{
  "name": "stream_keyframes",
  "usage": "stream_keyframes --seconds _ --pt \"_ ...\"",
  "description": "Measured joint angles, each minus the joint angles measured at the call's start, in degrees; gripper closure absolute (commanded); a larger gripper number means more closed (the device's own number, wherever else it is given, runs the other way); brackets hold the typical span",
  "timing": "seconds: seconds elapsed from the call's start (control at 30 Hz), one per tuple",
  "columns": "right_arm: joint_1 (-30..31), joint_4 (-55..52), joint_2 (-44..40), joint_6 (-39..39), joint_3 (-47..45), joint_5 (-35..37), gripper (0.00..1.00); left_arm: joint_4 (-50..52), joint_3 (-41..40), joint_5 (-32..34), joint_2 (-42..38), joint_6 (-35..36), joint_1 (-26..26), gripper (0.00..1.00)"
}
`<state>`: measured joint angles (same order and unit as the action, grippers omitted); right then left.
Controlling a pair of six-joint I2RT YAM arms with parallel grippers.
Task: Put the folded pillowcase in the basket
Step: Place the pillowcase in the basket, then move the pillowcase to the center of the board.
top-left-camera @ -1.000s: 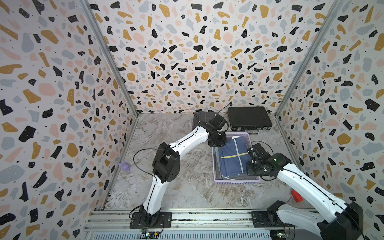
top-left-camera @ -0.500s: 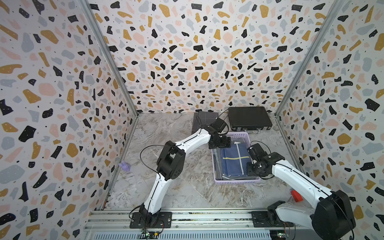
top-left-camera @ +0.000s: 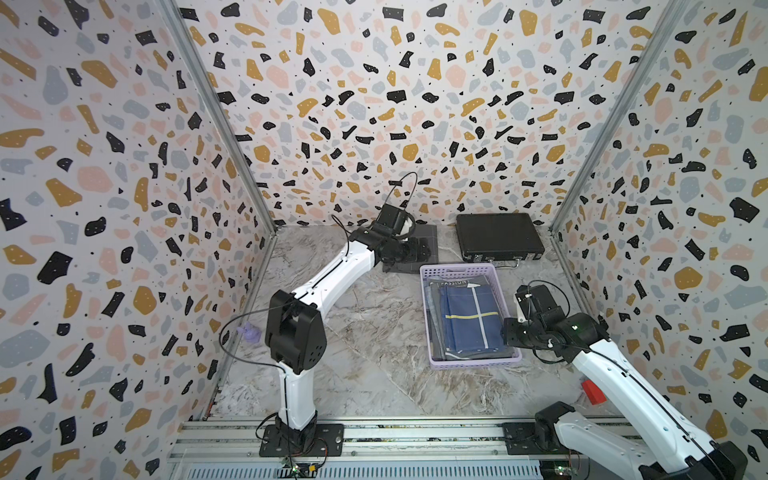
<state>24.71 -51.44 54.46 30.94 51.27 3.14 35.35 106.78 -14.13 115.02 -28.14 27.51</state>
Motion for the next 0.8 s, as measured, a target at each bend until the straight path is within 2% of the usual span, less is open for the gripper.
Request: stream_keyframes --seconds 0.03,0.07,0.17,0.3,0.37,0.47,0.5,0.53,0.7,0.8 --pt "0.0 0.85 -0.13 0.02 -0.04 -1.25 1.0 0.07 1.88 -0.02 3.3 0.48 -1.55 0.84" --pt "0.0 1.57 -0.09 0.26 -0.09 -2.27 1.0 0.37 3.61 0.17 6.36 0.61 -2.75 1.0" --pt "0.0 4.44 0.92 0.13 -0.15 -4.74 1.0 2.12 10.71 2.43 15.89 1.22 -4.9 1.0" --pt "0.0 6.51 3.67 -1.03 -0.15 -5.99 1.0 5.22 22.08 5.92 25.57 3.28 -4.9 1.0" --pt "0.0 7.1 4.85 -1.6 -0.15 -6.49 1.0 6.84 28.87 7.04 29.46 4.09 -4.85 0.82" --pt "0.0 7.87 5.88 -2.12 -0.15 -7.32 1.0 7.5 36.13 7.13 33.44 3.34 -5.14 0.71" --pt "0.0 8.11 5.97 -2.32 -0.15 -7.65 1.0 7.45 37.31 6.67 34.34 2.71 -5.35 0.63" --pt "0.0 8.26 5.99 -2.51 -0.15 -7.78 1.0 7.48 37.7 6.25 35.01 1.7 -5.68 0.6" --pt "0.0 8.39 5.81 -3.15 -0.17 -8.2 1.0 7.87 35.41 3.21 38.69 -1.6 -7.93 0.59" --pt "0.0 8.37 4.9 -3.21 -0.2 -8.35 1.0 7.61 33.86 1.07 37.77 -2.73 -9.14 0.6"
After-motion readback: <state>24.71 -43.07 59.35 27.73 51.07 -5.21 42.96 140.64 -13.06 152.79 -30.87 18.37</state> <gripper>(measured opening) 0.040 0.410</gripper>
